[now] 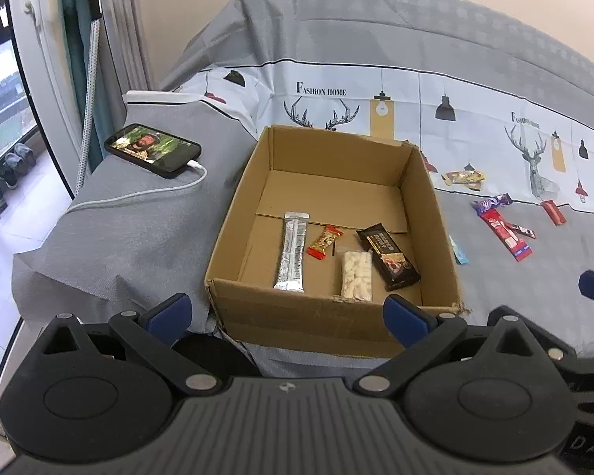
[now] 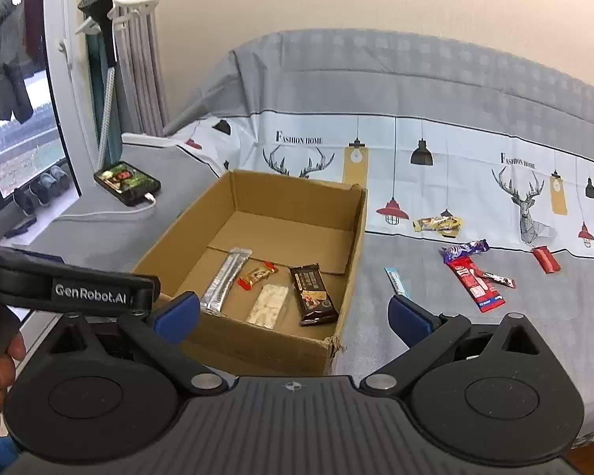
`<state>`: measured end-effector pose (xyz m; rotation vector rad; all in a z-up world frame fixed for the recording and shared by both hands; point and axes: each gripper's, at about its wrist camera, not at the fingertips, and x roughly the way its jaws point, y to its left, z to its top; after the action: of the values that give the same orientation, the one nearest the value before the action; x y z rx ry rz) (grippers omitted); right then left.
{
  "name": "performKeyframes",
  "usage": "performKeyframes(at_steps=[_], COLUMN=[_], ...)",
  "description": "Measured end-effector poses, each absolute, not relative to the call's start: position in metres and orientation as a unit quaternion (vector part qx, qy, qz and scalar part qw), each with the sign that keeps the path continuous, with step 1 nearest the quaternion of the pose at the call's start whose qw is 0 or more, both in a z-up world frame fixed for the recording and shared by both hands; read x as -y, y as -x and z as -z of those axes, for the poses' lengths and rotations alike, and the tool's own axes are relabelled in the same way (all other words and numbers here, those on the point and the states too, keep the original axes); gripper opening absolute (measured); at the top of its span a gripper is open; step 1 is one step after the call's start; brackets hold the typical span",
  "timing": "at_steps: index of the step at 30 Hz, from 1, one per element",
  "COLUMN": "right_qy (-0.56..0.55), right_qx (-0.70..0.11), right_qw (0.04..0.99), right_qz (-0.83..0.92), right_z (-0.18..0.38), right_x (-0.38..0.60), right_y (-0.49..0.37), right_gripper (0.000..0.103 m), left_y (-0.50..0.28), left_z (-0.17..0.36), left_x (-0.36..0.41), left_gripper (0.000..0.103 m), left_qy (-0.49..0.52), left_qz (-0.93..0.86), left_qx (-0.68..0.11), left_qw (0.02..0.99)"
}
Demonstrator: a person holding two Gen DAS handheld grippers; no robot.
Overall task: Organize snacks
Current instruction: 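Lift both tools up and away from the box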
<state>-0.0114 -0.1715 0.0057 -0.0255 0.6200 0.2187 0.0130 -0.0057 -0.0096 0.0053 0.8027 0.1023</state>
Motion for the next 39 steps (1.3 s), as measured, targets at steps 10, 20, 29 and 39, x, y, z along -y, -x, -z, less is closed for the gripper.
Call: performKeyframes(at_steps=[10,20,29,39], right_qy=[0.011,0.008,-0.002,-0.054], right_qx=[-0.290,-0.287,-0.297,-0.303], right_qw=[0.951,0.952,0.949,0.948], right_qz=[-0.110,-0.109,-0.108,-0.084], right_z=[-0.013,-0.013,-0.010,0.001], right_x=[0.172,0.175,0.178,0.207], right_y=[0.029,0.032,0.028,0.021], right_gripper=[0.102,0.102,0.102,0.102], left_y=[0.005,0.008,0.004,-0.016], left_z=[0.001,-0.002,0.003,0.011], left_x=[0.008,0.010,0.011,0.028], left_gripper=[0.103,0.103,0.103,0.103], left_qy=[-0.005,-0.009,-0.014,-0.028], left_qz=[-0.054,-0.054,-0.057,-0.055], left_qx=[-0.381,-0.381,-0.391,-0.421], left_qw=[0.923,0.923,0.919,0.905])
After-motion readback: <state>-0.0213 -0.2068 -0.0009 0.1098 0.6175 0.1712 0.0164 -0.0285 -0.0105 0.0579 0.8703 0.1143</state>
